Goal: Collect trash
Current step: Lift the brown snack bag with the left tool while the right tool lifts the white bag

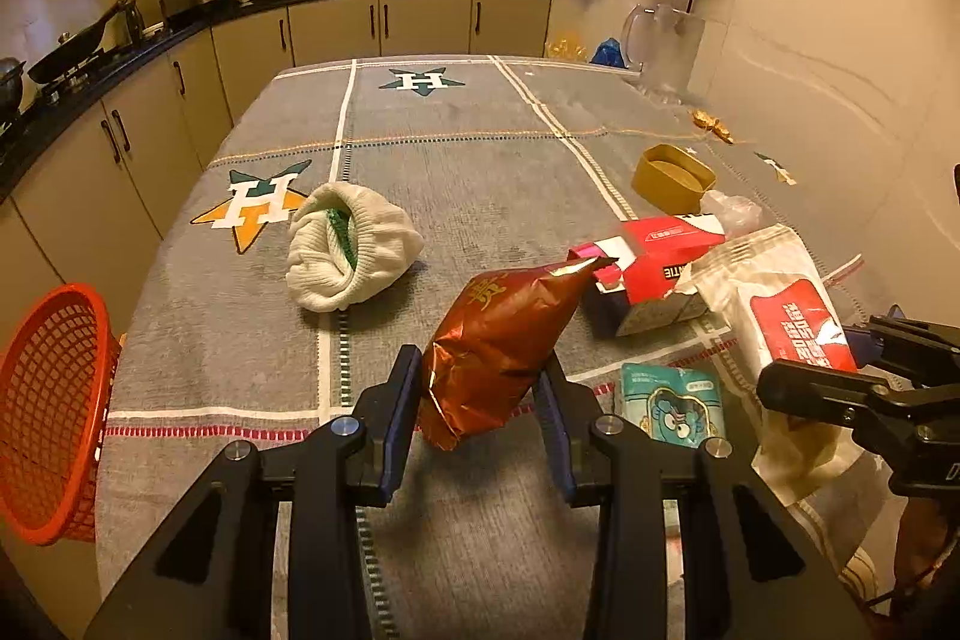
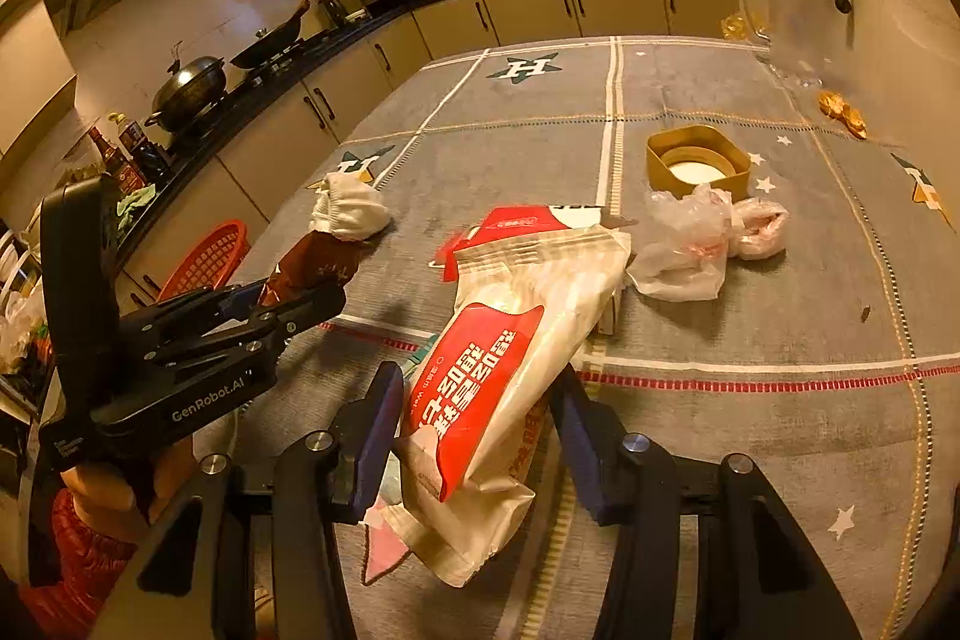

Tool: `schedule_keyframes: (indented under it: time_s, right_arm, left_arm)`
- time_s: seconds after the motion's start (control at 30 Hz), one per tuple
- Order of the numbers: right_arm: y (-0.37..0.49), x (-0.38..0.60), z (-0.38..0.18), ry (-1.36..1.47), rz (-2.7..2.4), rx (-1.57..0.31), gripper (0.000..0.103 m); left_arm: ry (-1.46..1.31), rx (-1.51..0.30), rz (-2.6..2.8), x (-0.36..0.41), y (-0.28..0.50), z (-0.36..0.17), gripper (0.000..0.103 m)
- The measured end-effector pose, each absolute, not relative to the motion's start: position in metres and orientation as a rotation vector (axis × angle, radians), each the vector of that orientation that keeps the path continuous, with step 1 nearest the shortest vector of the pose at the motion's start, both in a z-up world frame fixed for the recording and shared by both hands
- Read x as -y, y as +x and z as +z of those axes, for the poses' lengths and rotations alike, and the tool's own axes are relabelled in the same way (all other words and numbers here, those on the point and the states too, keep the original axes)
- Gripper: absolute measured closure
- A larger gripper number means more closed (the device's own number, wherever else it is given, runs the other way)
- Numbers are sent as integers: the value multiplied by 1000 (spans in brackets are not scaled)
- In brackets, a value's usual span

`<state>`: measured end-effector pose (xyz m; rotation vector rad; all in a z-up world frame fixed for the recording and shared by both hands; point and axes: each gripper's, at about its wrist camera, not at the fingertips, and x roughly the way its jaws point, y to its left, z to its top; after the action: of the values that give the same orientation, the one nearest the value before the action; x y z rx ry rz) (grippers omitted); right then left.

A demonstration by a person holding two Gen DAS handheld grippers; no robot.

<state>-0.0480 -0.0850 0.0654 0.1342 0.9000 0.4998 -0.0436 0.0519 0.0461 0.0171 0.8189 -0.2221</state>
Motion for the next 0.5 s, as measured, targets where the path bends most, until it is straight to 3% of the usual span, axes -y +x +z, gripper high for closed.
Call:
schedule_keyframes:
  time_s: [0.5]
  right_arm:
    - [-52,71,70,110,519,-887,48]
  left_arm:
    - [1,-808,-218,-60,-53,49,67]
